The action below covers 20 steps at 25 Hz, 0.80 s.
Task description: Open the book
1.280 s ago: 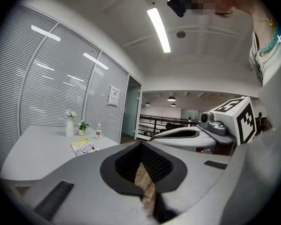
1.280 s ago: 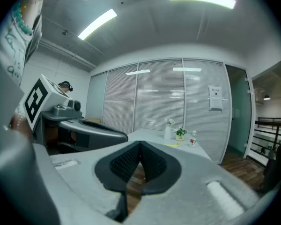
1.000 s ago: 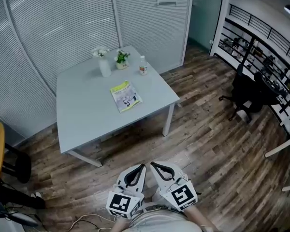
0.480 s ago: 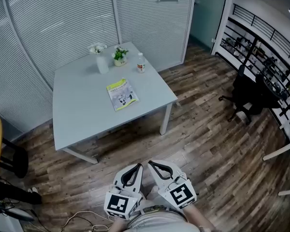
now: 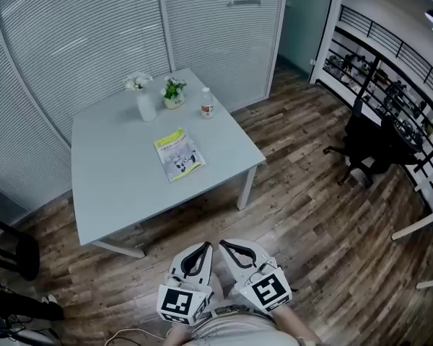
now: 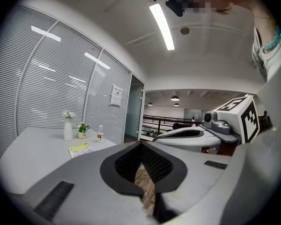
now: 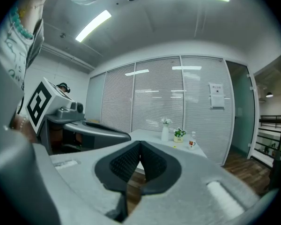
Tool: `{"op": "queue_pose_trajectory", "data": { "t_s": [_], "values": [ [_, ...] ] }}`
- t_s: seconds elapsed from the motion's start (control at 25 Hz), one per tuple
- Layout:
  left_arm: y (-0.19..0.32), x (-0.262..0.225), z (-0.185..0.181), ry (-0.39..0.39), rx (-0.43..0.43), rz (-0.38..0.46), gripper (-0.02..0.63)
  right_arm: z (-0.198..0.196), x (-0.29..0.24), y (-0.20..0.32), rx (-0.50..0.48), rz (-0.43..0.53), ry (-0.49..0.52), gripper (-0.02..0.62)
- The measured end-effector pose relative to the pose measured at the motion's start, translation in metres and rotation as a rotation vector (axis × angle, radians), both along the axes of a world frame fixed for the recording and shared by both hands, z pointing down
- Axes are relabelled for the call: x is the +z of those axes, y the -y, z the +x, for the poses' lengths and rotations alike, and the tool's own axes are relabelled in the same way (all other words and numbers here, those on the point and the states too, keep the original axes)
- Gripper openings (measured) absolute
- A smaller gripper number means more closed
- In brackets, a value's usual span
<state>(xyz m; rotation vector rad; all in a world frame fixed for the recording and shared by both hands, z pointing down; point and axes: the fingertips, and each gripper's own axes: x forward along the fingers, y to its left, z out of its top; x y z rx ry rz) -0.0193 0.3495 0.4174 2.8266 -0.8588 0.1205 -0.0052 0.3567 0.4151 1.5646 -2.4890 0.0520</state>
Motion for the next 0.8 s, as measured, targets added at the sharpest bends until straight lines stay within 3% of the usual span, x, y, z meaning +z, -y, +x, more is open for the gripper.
{"op": "queue_pose_trajectory", "data": {
  "t_s": [0.44, 0.8],
  "values": [
    [0.113, 0.000, 0.008, -0.009, 0.083, -0.003, -0.002, 0.000, 0.000, 0.117, 0.036, 0.013, -0.011, 0.002],
    [0.160, 0.008, -0.014, -0.022, 0.062, -0.038, -0.002, -0.017, 0.010, 0.165, 0.022, -0.016, -0.013, 0.002]
  ]
}}
